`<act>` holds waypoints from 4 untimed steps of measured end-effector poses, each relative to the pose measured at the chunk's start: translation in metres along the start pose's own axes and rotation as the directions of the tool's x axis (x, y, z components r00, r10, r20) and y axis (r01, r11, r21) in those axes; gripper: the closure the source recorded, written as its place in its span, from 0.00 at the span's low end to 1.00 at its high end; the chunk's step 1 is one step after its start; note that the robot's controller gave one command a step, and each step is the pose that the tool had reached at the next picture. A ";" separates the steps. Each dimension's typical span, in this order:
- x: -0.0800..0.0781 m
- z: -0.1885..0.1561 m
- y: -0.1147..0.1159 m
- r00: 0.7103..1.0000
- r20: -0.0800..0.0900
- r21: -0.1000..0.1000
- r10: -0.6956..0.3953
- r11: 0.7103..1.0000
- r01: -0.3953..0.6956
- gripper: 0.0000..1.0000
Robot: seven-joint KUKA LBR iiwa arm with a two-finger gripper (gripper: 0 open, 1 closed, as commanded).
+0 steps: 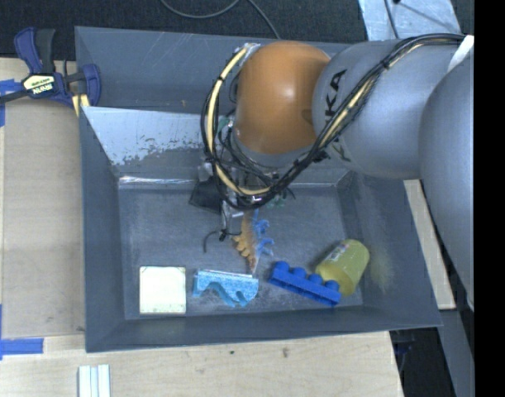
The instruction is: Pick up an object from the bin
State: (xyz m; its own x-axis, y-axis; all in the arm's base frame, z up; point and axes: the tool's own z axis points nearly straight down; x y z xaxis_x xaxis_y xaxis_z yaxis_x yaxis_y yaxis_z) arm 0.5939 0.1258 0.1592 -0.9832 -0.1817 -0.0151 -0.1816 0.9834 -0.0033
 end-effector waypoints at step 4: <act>0.012 0.088 -0.022 0.998 0.010 -0.002 0.063 0.998 -0.063 1.00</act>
Offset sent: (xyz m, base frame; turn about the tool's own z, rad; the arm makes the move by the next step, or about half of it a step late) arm 0.0013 -0.0378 -0.0452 0.2292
